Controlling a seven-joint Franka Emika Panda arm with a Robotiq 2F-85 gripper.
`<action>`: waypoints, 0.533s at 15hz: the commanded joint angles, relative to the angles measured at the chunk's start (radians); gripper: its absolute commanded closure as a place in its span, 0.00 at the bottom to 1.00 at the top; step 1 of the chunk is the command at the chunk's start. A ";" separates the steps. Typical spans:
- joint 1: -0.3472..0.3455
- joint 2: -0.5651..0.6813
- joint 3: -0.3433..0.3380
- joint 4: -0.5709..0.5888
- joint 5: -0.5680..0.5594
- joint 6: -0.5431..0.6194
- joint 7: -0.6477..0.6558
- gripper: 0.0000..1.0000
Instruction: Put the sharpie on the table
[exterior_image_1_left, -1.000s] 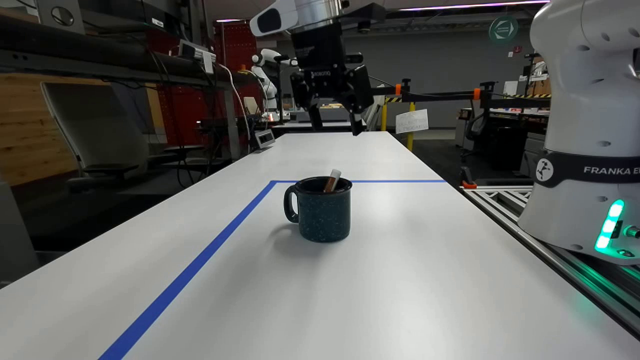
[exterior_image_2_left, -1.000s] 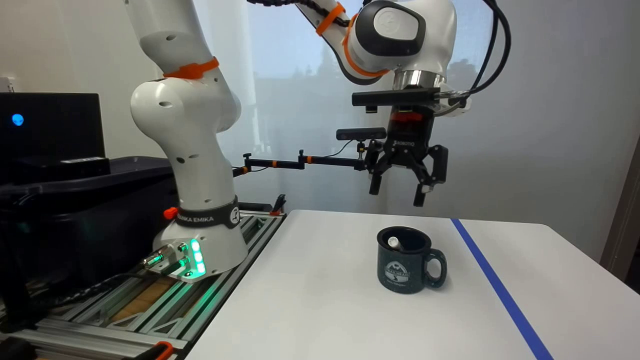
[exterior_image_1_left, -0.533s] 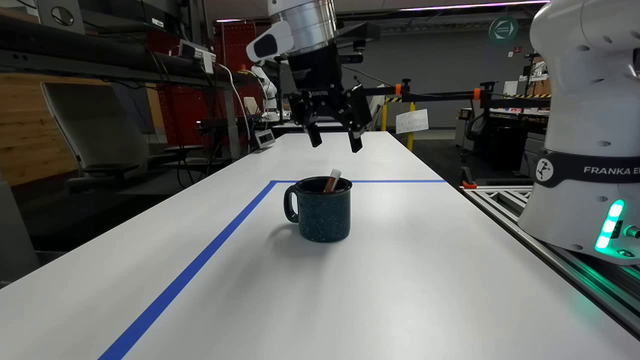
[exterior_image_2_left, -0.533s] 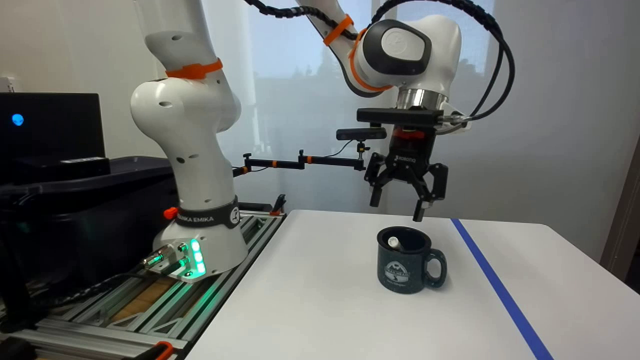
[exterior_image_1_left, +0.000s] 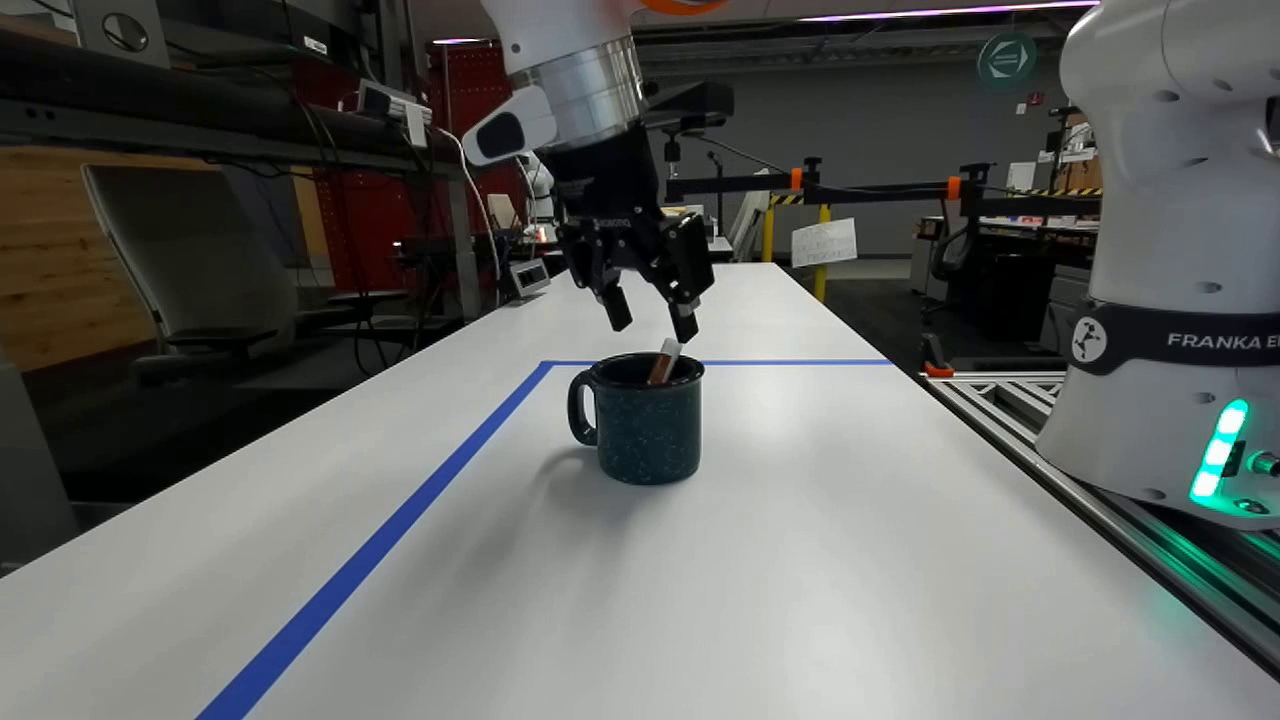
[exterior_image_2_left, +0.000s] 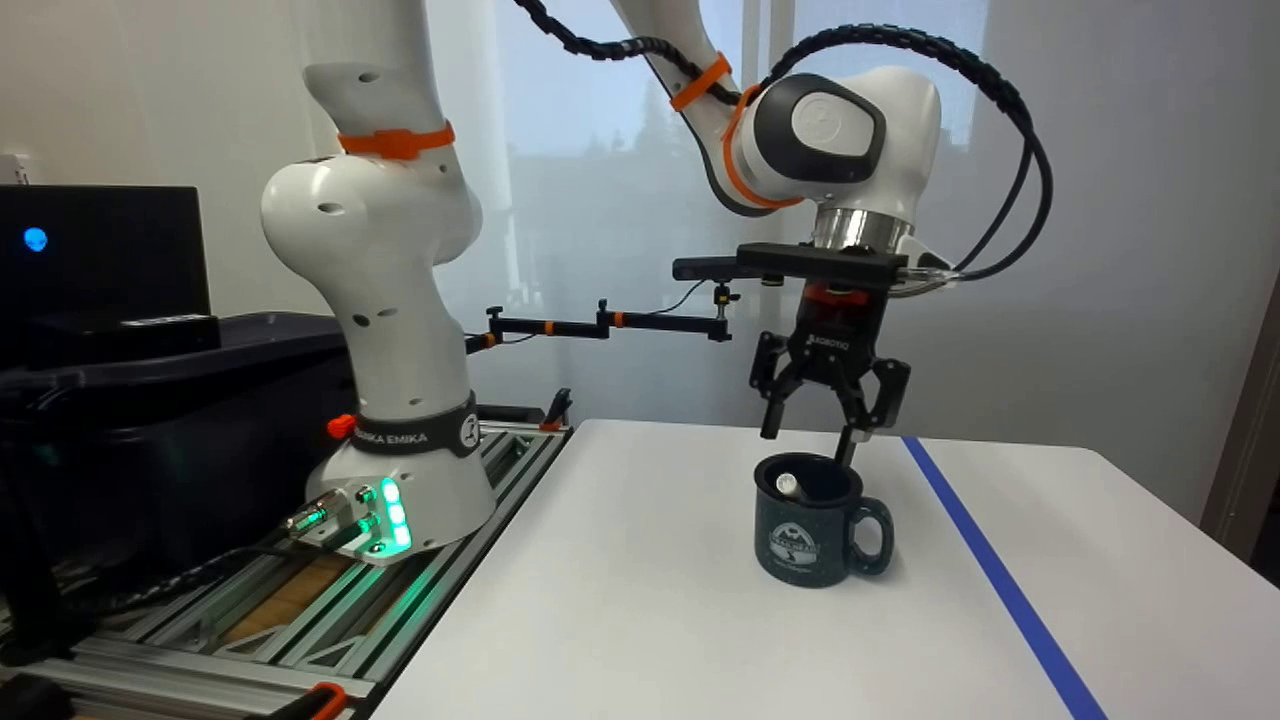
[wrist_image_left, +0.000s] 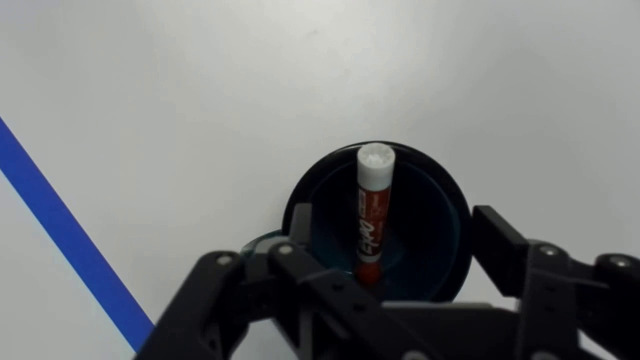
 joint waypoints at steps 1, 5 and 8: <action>-0.005 0.041 0.012 0.034 0.008 0.008 0.021 0.49; -0.010 0.068 0.012 0.049 0.012 0.013 0.026 0.65; -0.014 0.090 0.013 0.057 0.020 0.013 0.026 0.63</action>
